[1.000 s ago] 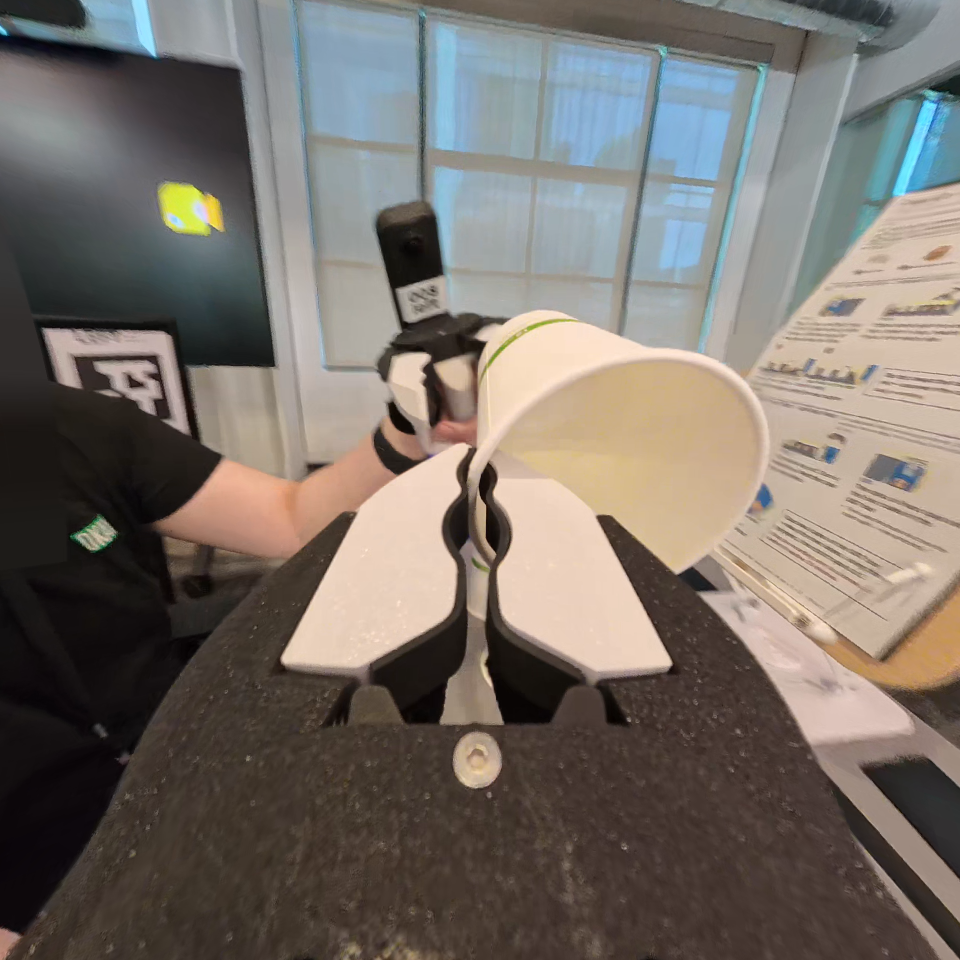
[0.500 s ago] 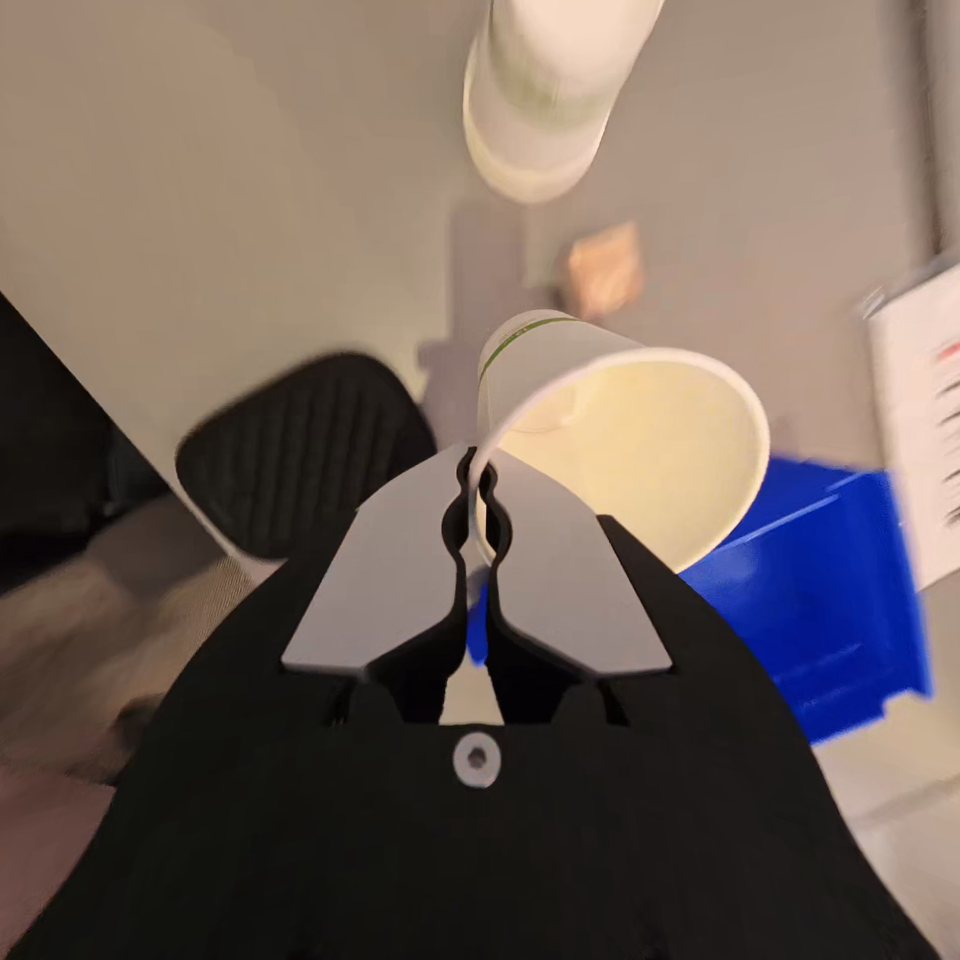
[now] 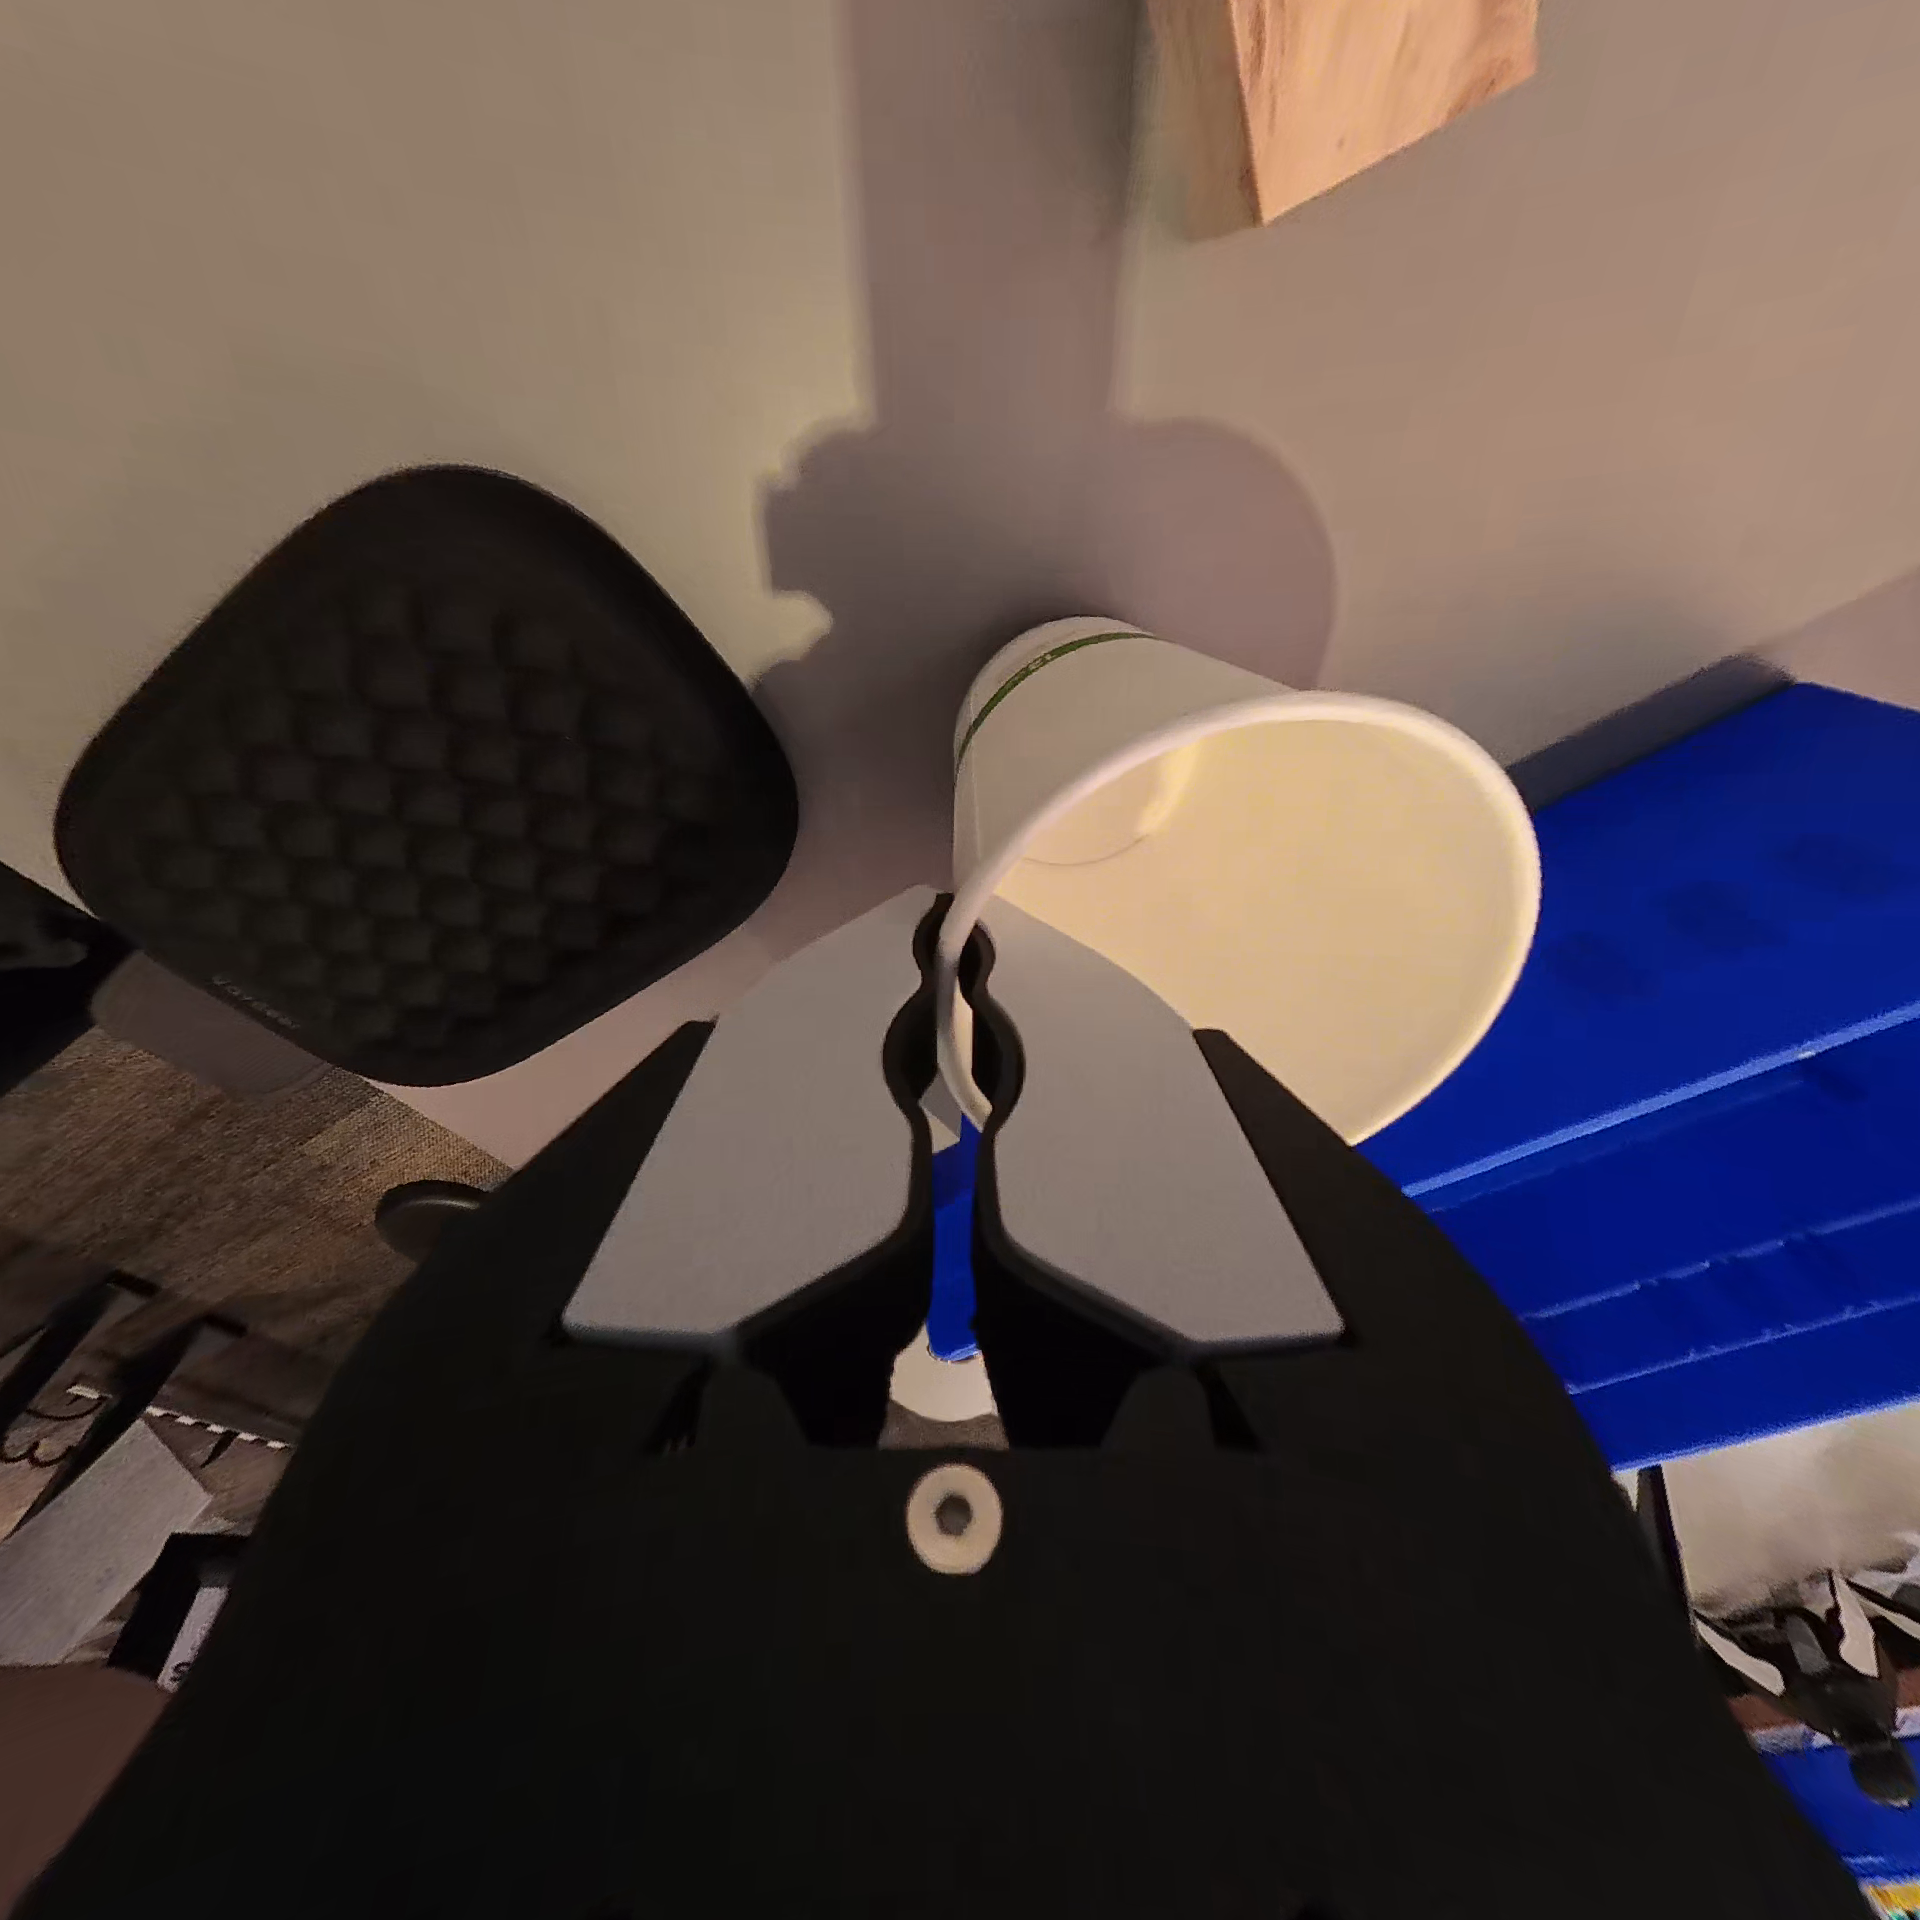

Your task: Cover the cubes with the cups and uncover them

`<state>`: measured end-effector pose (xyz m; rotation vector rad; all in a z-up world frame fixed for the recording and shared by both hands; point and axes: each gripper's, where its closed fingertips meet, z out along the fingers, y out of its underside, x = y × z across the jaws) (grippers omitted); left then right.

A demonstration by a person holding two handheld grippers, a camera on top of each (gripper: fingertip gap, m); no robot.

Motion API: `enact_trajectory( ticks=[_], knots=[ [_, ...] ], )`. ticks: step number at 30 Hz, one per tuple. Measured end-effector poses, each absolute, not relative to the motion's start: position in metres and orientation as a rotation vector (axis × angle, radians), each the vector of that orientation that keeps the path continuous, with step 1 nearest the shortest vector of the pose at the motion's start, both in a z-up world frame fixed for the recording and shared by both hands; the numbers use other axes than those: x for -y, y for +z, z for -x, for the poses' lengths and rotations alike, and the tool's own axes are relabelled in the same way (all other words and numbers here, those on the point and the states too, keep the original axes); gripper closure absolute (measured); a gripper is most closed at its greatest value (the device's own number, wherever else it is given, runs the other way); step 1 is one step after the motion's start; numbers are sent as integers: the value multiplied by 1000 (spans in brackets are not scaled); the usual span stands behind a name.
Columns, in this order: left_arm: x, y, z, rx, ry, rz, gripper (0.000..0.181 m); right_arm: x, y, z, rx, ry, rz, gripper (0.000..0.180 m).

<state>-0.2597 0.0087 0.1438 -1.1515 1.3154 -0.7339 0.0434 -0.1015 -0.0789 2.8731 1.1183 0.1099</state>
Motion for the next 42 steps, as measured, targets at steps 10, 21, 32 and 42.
enact_trajectory(
  ticks=[10,21,32,42],
  knots=[
    [-12,124,244,-1374,-716,1225,129,102,-84,-45,-1201,178,-2854,179],
    [-12,95,220,-1471,-680,1280,122,96,-55,-35,-1234,224,-3091,137],
    [-47,-4,127,-1978,-463,1566,103,122,19,-5,-1517,134,-3487,124],
    [-62,-52,97,-2167,-320,1640,83,157,14,1,-1649,-34,-3554,127]
  ],
)
